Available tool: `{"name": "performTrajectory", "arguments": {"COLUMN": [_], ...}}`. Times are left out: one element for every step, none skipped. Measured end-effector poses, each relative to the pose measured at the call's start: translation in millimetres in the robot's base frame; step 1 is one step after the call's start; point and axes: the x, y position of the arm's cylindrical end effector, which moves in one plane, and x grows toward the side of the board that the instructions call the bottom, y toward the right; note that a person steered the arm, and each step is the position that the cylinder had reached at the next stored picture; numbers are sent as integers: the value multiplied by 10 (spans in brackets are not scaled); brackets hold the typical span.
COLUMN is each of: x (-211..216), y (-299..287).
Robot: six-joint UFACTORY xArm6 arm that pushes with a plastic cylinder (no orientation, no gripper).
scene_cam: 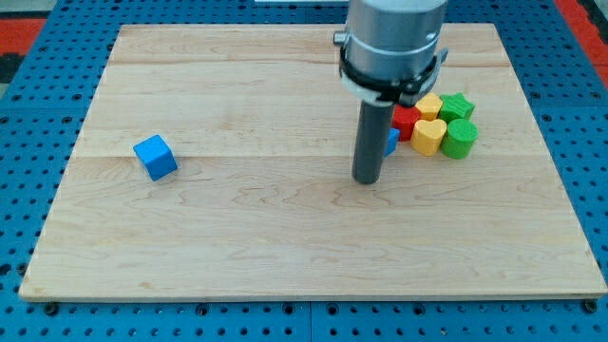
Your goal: Move the blue cube towards group of blocks
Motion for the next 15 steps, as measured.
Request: {"name": "performTrajectory", "arguments": {"x": [732,816,700,671,561,119,-291,-630,-994,-861,-1196,-1419,-1420,-1384,-1383], "y": [-1350,-2769,-3570,-3570,-3566,-3478,-2595,-1650,-753,-1133,-1543,-1461,-775,-364,-306]}}
